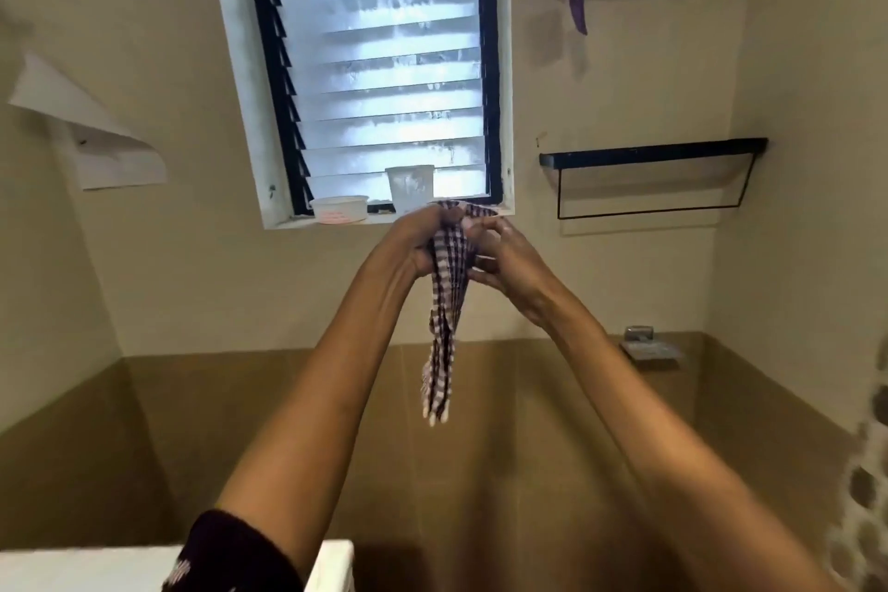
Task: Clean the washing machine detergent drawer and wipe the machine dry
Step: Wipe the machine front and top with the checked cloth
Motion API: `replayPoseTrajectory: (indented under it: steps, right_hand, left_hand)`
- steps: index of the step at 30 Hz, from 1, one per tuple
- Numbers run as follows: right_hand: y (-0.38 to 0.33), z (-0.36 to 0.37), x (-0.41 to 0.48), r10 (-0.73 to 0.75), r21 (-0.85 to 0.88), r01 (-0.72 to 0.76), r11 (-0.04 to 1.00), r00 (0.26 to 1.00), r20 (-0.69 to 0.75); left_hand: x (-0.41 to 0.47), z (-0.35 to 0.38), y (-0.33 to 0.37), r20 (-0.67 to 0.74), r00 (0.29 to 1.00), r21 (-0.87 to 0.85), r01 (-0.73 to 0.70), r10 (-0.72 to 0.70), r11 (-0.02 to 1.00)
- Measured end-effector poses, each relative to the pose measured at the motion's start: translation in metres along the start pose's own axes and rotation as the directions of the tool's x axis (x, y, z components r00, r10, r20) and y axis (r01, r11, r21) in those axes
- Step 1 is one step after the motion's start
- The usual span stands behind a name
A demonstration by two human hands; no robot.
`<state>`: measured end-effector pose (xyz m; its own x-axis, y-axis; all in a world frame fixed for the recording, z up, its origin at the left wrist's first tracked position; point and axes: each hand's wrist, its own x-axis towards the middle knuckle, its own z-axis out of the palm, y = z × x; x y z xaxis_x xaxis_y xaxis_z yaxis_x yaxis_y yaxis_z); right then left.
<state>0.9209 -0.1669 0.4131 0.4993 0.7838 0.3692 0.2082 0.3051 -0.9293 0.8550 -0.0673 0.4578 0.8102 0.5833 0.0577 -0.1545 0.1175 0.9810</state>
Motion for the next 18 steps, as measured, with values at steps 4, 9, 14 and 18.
replayPoseTrajectory:
  steps: [4, 9, 14, 18]
  right_hand:
    - [-0.001, 0.046, -0.070, -0.099, -0.348, 0.044, 0.937, 0.985, -0.140]
    - [-0.009, 0.107, -0.168, -0.299, -0.630, 0.055, 0.774, 0.910, -0.287]
    - [-0.041, 0.150, -0.226, -0.168, -0.575, -0.009, 0.818, 0.952, -0.254]
    - [-0.061, 0.164, -0.245, -0.120, -0.526, -0.062, 0.848, 0.944, -0.306]
  left_hand:
    - [-0.081, -0.014, -0.015, -0.019, 1.000, -0.055, -0.015, 0.014, 0.998]
    - [-0.194, -0.026, -0.036, 0.050, 0.998, -0.189, 0.047, -0.038, 0.981]
    - [-0.279, -0.060, -0.023, 0.065, 0.989, -0.155, 0.141, -0.132, 0.978]
    - [-0.326, -0.101, -0.004, -0.035, 0.997, 0.022, 0.070, -0.069, 0.997]
